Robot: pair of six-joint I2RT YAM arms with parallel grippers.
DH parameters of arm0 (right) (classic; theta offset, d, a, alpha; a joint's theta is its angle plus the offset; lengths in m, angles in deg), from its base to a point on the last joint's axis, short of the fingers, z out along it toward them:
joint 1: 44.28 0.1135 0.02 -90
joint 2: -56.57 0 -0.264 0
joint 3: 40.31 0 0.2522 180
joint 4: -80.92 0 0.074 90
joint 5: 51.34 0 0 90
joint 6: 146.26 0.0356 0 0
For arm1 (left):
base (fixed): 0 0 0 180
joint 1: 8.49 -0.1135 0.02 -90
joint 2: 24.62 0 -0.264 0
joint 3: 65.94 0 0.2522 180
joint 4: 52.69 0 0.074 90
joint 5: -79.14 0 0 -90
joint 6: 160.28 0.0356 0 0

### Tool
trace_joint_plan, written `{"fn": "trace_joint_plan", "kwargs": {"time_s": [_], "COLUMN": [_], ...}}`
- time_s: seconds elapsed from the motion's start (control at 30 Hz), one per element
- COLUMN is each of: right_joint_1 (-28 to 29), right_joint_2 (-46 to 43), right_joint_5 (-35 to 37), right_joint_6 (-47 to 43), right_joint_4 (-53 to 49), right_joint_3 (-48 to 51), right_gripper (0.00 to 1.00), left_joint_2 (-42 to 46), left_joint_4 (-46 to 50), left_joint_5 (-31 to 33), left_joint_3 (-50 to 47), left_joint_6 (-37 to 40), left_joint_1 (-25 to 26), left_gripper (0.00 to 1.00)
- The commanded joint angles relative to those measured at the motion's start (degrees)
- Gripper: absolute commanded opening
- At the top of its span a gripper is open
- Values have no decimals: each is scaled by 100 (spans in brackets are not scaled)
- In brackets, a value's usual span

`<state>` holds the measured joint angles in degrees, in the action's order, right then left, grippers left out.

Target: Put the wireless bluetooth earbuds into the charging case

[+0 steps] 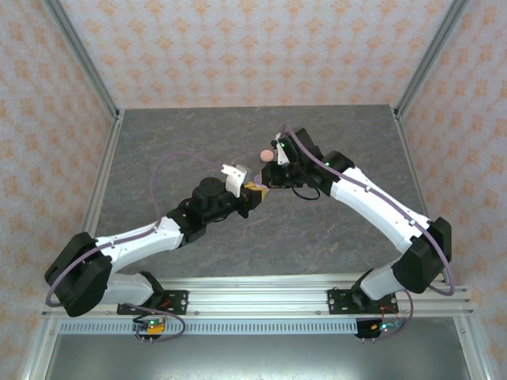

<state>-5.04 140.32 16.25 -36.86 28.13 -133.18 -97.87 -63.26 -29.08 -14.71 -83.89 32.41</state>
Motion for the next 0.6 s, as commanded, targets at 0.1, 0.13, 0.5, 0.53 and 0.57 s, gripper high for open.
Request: {"fn": "trace_joint_plan", "kwargs": {"time_s": [0.1,0.13,0.5,0.53,0.57], "right_joint_1": [31,33,31,31,31], "right_joint_2": [-262,-304,-369,-368,-366], "right_joint_5": [4,-31,26,6,-37], "right_joint_6": [-138,-151,-225,-237,-257], "right_joint_4": [-353,-373,-544,-568,-564], "right_joint_3": [-195,-202,-291,-302,-309], "right_gripper": [13,13,13,13,13], "left_joint_2": [294,294,321,323,324], "left_joint_4": [184,228,588,580,553], "left_joint_5": [-200,-221,-70,-29,-36], "left_joint_3": [198,199,291,287,266], "left_joint_6": [892,1012,1485,1484,1492], "left_joint_1": [84,93,102,106,103], "left_gripper": [13,13,13,13,13]}}
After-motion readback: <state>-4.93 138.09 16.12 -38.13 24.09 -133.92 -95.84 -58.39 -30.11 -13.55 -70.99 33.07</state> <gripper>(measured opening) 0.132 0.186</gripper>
